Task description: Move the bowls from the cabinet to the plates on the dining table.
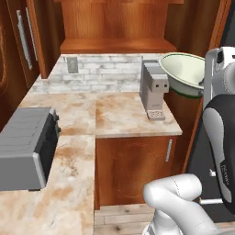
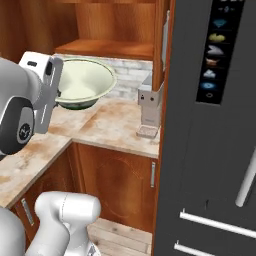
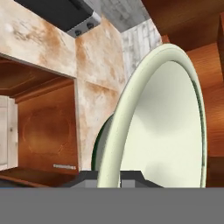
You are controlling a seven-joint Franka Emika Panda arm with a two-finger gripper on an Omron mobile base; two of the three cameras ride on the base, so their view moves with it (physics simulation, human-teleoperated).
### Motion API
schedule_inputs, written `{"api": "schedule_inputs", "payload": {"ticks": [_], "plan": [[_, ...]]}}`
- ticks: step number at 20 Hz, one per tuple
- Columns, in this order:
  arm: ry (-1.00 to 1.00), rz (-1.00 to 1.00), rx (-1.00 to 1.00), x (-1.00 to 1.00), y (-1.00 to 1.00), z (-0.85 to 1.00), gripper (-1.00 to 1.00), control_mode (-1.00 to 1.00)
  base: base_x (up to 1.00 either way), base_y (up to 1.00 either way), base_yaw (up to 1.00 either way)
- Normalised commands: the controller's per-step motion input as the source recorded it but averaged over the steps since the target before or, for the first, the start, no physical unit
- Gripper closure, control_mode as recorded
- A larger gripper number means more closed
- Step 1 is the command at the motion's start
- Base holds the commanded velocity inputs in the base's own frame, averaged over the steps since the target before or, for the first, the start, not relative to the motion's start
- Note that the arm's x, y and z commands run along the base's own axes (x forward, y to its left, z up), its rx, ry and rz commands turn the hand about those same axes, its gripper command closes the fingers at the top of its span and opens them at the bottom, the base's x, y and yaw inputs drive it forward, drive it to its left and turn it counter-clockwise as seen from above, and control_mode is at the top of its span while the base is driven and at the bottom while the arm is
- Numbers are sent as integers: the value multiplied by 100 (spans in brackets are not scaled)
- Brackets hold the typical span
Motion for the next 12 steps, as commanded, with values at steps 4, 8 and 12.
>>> {"api": "schedule_inputs", "payload": {"ticks": [4,8,12], "plan": [[0,0,0,0,0,0,100,100,-49,-45,-17],[0,0,0,0,0,0,100,100,-34,-45,-26],[0,0,0,0,0,0,100,100,-9,-42,-34]]}}
